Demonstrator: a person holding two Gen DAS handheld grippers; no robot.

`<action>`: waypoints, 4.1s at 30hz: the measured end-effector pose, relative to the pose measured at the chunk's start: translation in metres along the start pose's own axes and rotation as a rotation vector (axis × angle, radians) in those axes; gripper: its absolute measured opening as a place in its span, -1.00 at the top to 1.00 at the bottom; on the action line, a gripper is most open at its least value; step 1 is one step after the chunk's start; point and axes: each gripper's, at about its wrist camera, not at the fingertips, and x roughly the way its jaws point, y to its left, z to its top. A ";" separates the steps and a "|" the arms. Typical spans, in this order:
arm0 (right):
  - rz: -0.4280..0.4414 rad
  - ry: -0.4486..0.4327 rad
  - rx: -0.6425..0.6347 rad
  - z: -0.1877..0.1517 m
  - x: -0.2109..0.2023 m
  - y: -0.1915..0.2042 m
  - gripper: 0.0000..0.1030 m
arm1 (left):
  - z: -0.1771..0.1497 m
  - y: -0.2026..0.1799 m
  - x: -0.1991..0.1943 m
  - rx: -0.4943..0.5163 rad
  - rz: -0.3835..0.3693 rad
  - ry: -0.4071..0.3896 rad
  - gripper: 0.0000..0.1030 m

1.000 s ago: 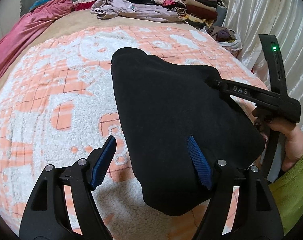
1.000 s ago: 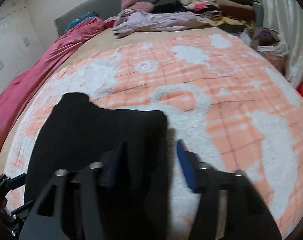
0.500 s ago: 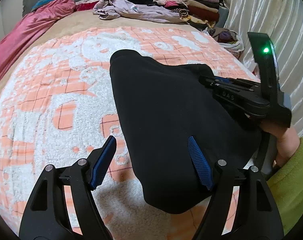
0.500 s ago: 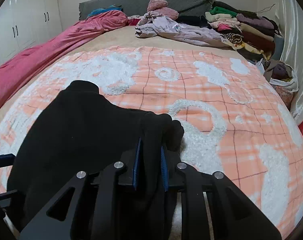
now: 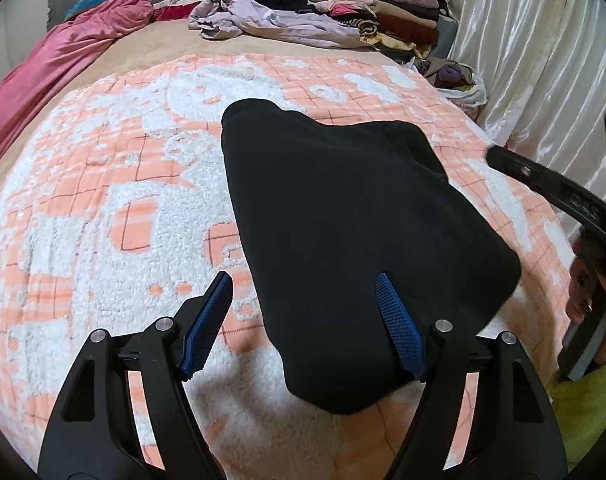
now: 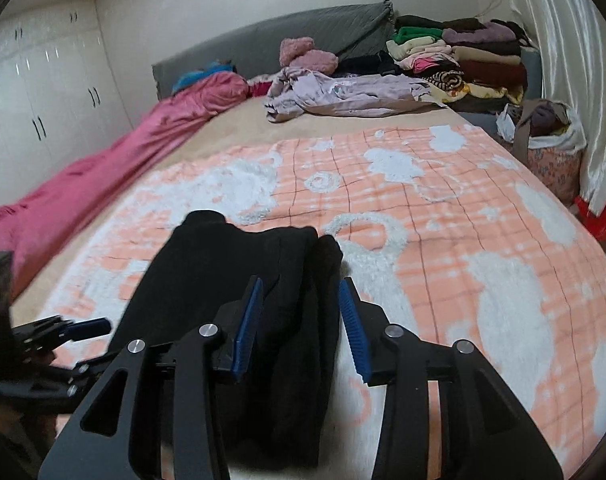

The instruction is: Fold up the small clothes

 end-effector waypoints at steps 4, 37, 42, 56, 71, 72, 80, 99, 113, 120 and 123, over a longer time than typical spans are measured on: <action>0.081 0.028 0.033 -0.017 -0.015 0.001 0.25 | -0.007 -0.001 -0.005 0.006 -0.011 0.002 -0.28; -0.073 0.126 -0.017 -0.066 0.021 0.029 0.31 | -0.016 -0.005 0.016 0.003 -0.023 0.045 -0.46; -0.088 0.099 -0.015 -0.063 0.010 0.034 0.18 | -0.018 -0.001 0.008 -0.006 -0.024 0.034 -0.45; -0.178 -0.059 -0.040 -0.078 -0.060 0.043 -0.80 | -0.040 0.009 -0.034 -0.029 -0.010 -0.030 -0.77; -0.208 -0.043 -0.064 -0.125 -0.088 0.065 -0.91 | -0.087 0.019 -0.069 -0.055 0.058 -0.063 -0.81; -0.208 -0.036 -0.063 -0.129 -0.088 0.067 -0.91 | -0.092 0.020 -0.069 -0.052 0.063 -0.059 -0.81; -0.212 0.028 -0.047 -0.151 -0.079 0.073 -0.91 | -0.116 0.025 -0.067 -0.074 0.079 -0.025 -0.81; -0.210 0.025 -0.032 -0.150 -0.082 0.075 -0.91 | -0.118 0.030 -0.075 -0.080 0.121 -0.033 -0.81; -0.211 0.024 -0.033 -0.149 -0.084 0.075 -0.91 | -0.117 0.029 -0.077 -0.077 0.138 -0.032 -0.81; -0.208 0.027 -0.032 -0.150 -0.083 0.075 -0.91 | -0.117 0.029 -0.077 -0.078 0.138 -0.032 -0.81; -0.207 0.028 -0.032 -0.150 -0.083 0.076 -0.91 | -0.117 0.029 -0.077 -0.080 0.139 -0.032 -0.81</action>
